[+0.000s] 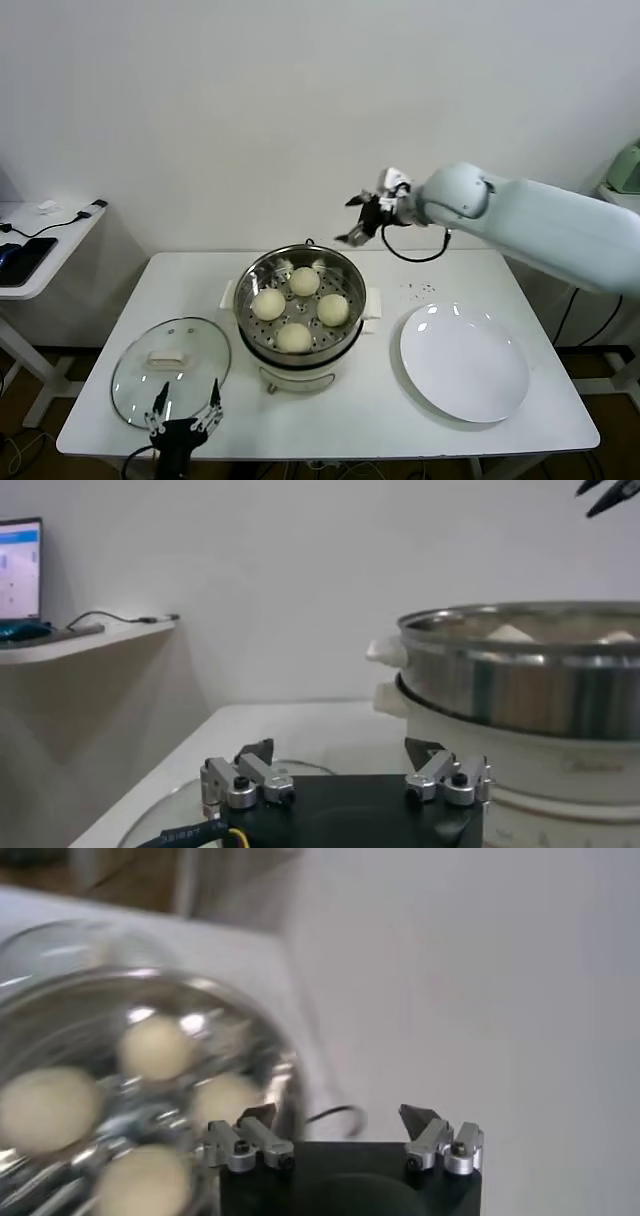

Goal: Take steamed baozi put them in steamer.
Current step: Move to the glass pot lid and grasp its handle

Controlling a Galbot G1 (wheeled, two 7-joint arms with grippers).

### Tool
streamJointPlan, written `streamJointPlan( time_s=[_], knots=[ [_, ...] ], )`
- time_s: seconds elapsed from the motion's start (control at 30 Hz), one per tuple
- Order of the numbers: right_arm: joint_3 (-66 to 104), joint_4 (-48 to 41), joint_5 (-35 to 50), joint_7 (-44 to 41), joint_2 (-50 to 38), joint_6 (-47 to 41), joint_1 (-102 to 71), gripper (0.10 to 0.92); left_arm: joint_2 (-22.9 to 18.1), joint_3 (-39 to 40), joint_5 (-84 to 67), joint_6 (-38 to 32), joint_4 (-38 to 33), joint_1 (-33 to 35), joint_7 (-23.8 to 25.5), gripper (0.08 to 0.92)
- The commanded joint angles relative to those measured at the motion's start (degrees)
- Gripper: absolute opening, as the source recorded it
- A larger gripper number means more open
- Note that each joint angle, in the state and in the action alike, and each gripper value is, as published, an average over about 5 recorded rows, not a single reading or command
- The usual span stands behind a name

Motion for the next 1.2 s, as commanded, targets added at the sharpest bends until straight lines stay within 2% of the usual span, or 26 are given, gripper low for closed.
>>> streamJointPlan(
  time_s=[0.03,0.23,0.37,0.5,0.93,1.13,1.2],
  knots=[
    [34.82,5.91,-6.22,16.93,-16.97,8.38,-31.65,0.823,1.05,-1.57,-4.3,-0.57,-0.31,-2.04,0.61,0.823],
    [63.39,7.71,-10.72,16.63,-17.89,13.82,-61.14,0.823,2.91,-2.98,-8.32,0.08,-0.39,-3.31,2.28,0.823],
    [82.08,9.19,-13.97,16.0,-11.62,16.99,-80.47,0.823,3.78,-4.12,-9.63,-1.94,0.47,-4.89,3.31,0.823],
    [92.86,11.0,-16.28,15.53,-3.08,20.3,-93.24,0.823,4.83,-4.64,-9.58,-3.29,0.97,-5.47,3.93,0.823],
    [96.49,9.58,-26.82,11.7,20.02,36.92,-107.42,0.823,6.59,-5.28,2.58,-9.41,4.91,-5.84,-1.14,0.823],
    [94.71,7.84,-29.82,13.24,25.77,41.02,-110.21,0.823,7.53,-9.7,32.59,-17.26,10.77,-9.1,-10.62,0.823],
    [94.04,7.51,-30.39,14.26,26.74,41.62,-110.81,0.823,9.03,-10.66,39.65,-17.15,12.47,-9.5,-13.0,0.823]
  ],
)
